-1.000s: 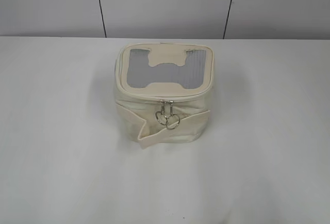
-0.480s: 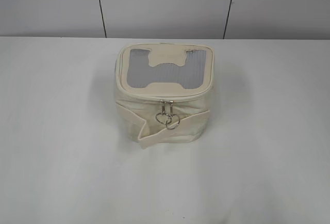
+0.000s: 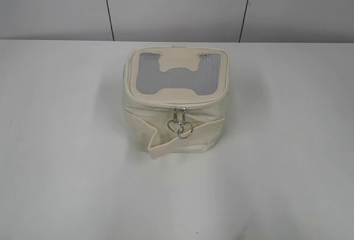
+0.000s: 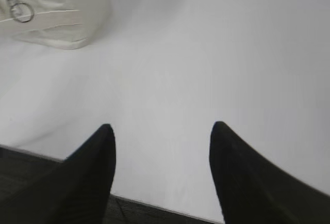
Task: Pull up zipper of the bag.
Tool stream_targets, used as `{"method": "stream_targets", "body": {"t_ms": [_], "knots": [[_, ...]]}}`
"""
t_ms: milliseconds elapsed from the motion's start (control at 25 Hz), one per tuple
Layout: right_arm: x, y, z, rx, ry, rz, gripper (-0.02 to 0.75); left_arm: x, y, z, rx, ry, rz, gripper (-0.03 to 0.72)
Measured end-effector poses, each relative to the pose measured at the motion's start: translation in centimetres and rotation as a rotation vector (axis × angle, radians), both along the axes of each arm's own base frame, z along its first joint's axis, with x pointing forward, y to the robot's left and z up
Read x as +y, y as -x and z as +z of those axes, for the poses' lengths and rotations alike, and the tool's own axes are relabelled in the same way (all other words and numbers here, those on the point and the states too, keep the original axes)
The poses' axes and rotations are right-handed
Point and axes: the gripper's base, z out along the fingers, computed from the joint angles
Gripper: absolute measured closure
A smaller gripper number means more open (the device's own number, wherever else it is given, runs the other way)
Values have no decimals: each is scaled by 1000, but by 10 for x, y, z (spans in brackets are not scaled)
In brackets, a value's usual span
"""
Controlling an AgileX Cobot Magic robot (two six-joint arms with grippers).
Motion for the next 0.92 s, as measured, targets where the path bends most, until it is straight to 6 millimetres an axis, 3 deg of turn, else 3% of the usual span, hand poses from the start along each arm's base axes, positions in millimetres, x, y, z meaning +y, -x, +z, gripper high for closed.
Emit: {"method": "stream_targets", "body": {"t_ms": [200,920], "knots": [[-1,5,0,-35,-9,-104,276,-1,0,0,0,0,60,447],[-1,7,0,-43,-20,-110,276,0,0,0,1,-5,65,448]]}}
